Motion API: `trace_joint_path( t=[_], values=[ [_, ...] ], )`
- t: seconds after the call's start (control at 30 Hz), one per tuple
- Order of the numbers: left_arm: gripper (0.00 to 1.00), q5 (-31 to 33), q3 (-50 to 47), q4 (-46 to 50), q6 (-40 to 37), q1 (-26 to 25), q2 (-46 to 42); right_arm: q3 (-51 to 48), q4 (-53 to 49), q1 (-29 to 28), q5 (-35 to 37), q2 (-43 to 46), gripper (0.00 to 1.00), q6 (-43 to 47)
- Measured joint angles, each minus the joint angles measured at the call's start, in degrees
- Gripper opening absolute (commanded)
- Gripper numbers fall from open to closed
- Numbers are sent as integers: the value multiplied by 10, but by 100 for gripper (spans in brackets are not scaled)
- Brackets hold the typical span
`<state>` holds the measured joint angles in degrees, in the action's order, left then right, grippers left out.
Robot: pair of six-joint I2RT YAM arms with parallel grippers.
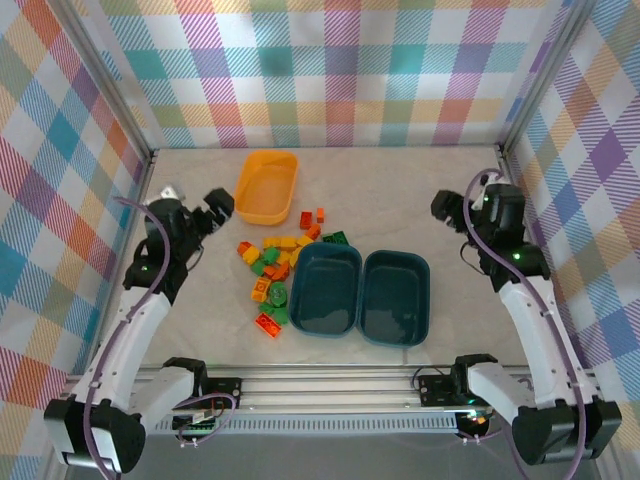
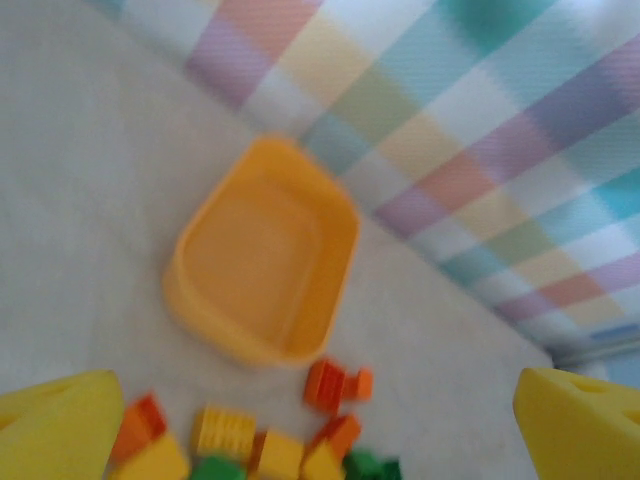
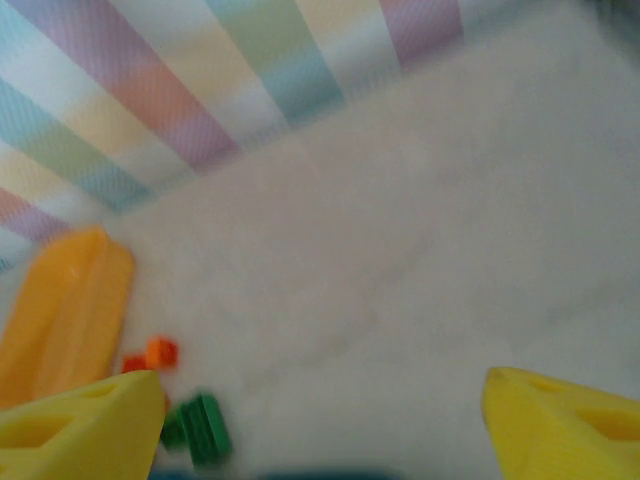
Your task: Sort the legos into containers by color
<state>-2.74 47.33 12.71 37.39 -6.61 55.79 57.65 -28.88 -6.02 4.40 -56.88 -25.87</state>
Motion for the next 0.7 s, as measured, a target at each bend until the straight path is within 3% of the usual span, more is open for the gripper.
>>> trace_joint_path(
  t=[0.17, 0.33, 0.43, 0.6, 0.7],
  values=[
    [89, -56, -32, 92, 17, -38, 56, -39, -122, 0, -24, -20, 71, -21],
    [86, -55, 38, 179, -17, -201, 104, -114, -168, 0, -72, -11, 67, -42],
    [84, -52, 54, 190, -27, -274, 136, -158, -181, -2, -95, -10, 67, -53],
    [78, -37, 54, 213, -30, -333, 216, -188, -187, -17, -118, -14, 66, -73],
    [75, -25, 54, 220, -34, -342, 262, -189, -176, -24, -122, -35, 58, -83]
  ],
)
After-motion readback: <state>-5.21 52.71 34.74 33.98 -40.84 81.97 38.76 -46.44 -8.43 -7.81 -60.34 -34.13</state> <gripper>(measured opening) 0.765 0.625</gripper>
